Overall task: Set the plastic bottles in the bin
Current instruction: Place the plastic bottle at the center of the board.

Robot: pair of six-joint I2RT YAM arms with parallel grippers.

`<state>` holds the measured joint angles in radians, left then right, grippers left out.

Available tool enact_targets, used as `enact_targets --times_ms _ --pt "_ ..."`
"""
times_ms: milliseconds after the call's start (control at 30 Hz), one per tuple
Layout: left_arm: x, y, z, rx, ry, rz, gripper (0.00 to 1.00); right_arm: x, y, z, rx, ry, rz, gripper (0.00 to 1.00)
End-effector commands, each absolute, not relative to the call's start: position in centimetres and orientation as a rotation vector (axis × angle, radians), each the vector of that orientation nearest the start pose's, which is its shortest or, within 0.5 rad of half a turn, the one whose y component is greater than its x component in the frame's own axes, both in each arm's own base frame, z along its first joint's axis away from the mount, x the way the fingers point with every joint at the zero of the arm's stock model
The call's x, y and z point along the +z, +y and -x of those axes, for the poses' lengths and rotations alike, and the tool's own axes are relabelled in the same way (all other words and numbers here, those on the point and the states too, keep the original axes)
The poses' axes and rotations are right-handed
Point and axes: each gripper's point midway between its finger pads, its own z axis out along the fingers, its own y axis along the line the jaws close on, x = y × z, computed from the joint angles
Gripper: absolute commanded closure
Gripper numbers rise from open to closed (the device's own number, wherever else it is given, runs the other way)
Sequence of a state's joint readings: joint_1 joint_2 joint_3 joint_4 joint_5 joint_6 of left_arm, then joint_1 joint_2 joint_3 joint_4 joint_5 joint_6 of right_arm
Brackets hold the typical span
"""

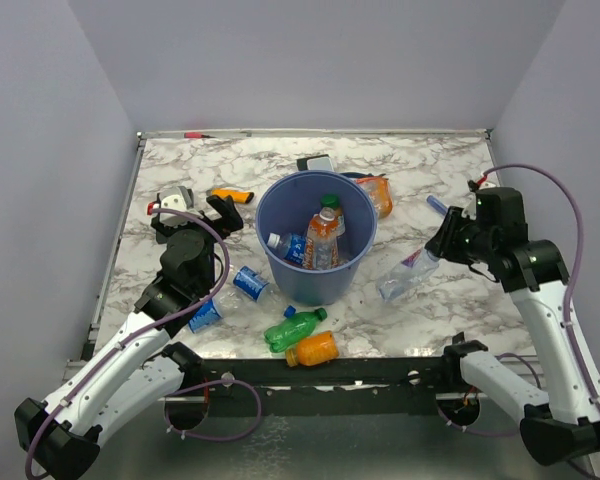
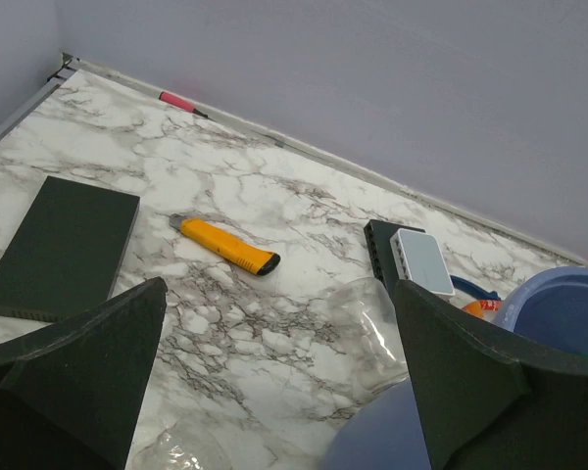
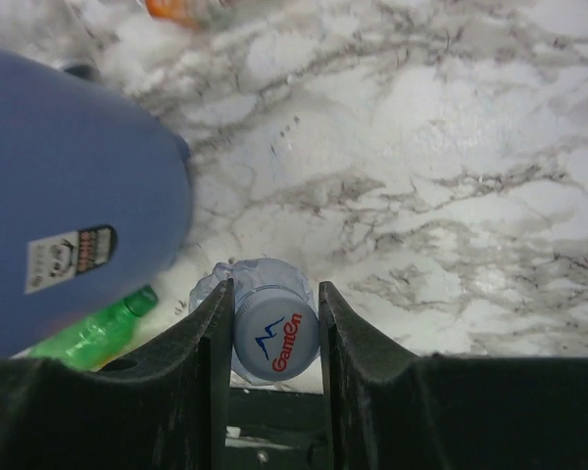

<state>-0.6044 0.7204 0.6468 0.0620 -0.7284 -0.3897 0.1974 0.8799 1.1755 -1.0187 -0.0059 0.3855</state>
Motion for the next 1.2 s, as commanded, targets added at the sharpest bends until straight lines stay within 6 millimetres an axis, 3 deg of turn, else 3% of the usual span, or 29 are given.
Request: enact_targets --times_ms 0,233,367,567,700,833,1000,1167 --pt "29.0 -8.2 -29.4 -0.243 1.531 0.382 0.01 22.2 6.9 -20.8 0.322 2.452 -0.088 0.75" --pt "29.0 -8.3 -29.3 -0.246 1.532 0.376 0.01 19.3 8.1 -23.3 0.355 2.532 -0.074 0.75" --pt "29.0 -8.3 -29.3 -0.25 1.53 0.376 0.01 19.2 8.4 -25.5 0.37 2.45 -0.137 0.7" --pt "29.4 -8.4 -29.1 -0.261 1.522 0.374 0.01 14.5 10.1 -26.6 0.434 2.616 -0.113 0.69" --pt "29.4 -8.4 -29.0 -0.262 1.52 0.374 0.01 13.4 10.7 -27.6 0.468 2.607 -0.163 0.46" --pt "29.3 -8.5 -29.0 -0.259 1.524 0.37 0.01 14.1 10.4 -28.2 0.449 2.564 -0.213 0.25" --pt "29.1 -8.8 -29.2 -0.265 1.531 0.364 0.01 16.0 9.8 -27.6 0.462 2.44 -0.327 0.15" --pt "29.1 -8.8 -29.2 -0.265 1.532 0.366 0.01 13.3 10.9 -24.0 0.671 2.35 -0.572 0.14"
